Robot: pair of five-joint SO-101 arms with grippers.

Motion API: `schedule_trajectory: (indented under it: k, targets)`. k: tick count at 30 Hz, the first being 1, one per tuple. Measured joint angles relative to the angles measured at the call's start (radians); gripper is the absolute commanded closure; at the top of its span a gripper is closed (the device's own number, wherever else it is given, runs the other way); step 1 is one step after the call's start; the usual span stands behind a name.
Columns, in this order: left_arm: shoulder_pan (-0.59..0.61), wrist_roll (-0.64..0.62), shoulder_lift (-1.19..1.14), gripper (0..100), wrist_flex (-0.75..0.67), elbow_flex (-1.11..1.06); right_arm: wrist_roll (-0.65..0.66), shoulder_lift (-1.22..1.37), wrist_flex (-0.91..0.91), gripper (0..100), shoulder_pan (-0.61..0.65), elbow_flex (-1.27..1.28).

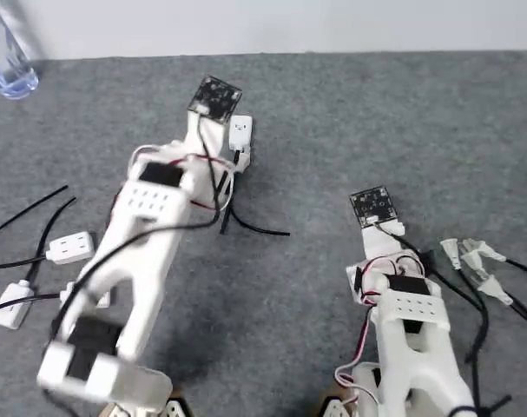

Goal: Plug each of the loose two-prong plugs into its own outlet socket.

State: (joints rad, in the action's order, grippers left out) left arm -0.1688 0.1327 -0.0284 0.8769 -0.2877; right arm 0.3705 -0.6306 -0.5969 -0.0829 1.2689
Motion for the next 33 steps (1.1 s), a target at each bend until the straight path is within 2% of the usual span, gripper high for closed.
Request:
schedule_trajectory:
  k: [7, 15, 24, 33]
  targets:
    - [-0.003, -0.017, -0.387, 80, -0.002, 0.276, 0.0, 0.0, 0.031, 55.0, -0.002, 0.008]
    - [-0.02, -0.061, -0.416, 80, 0.023, 0.327, 0.002, 0.0, 0.051, 55.0, -0.003, 0.025]
    - [-0.035, -0.069, -0.417, 80, 0.023, 0.226, 0.002, 0.0, 0.051, 55.0, -0.003, 0.025]
    - [-0.025, -0.072, -0.417, 80, 0.054, 0.222, 0.002, 0.0, 0.051, 55.0, -0.003, 0.025]
